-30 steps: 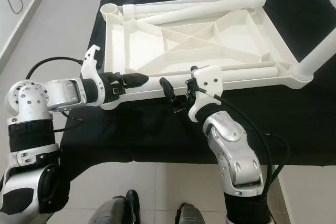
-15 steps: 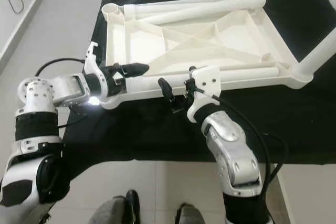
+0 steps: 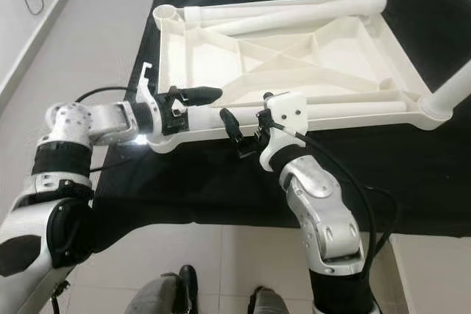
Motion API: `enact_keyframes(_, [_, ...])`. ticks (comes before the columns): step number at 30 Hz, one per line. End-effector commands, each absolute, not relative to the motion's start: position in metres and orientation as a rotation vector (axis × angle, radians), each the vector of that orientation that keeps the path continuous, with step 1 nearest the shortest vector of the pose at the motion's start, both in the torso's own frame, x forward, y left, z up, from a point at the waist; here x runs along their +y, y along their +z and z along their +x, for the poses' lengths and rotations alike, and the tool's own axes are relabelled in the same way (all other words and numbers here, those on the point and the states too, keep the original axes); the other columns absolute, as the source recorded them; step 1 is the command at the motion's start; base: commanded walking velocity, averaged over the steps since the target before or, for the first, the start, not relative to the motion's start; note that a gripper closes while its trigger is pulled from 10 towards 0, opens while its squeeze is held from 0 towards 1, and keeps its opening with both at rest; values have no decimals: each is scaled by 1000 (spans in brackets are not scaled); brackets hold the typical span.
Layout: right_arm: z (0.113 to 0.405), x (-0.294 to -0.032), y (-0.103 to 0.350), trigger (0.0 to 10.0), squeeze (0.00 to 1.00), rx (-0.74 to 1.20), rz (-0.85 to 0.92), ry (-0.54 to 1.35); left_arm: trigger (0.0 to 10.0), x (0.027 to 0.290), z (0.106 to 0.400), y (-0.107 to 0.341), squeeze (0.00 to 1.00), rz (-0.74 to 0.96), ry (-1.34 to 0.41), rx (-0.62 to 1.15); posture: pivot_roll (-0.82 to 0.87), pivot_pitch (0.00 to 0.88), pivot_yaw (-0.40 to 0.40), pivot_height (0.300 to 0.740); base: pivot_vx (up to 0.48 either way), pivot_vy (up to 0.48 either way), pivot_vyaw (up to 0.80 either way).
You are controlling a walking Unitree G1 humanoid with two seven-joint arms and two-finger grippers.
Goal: Building children table
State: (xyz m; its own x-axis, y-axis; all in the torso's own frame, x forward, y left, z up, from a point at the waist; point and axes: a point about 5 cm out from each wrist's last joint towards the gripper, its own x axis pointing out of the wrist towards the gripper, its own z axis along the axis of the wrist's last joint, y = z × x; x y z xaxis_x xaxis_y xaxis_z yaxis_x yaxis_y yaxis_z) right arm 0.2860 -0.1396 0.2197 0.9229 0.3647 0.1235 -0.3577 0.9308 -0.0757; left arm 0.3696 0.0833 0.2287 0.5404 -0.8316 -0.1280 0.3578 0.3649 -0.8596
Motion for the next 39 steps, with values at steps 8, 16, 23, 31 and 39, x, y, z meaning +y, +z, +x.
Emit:
enact_keyframes(8, [286,-137,220,10000,0,-133,-49,375,0,59,361,216,0,-811,-968,762,-48,251,20,740,0,0,0])
enact_keyframes(16, [287,-139,223,10000,0,-146,-46,350,0,57,361,214,0,-787,-979,790,-52,247,23,740,0,0,0])
enact_keyframes(23, [291,-145,230,10000,0,-186,-11,305,0,64,365,213,0,-787,-972,760,-56,236,24,740,0,0,0])
enact_keyframes(31, [294,-151,241,10000,0,-248,68,272,0,71,368,223,0,-782,-974,688,-58,225,24,740,0,0,0])
enact_keyframes(39, [298,-177,278,10000,0,-424,549,259,0,90,358,256,0,-656,-979,487,-56,192,18,740,0,0,0])
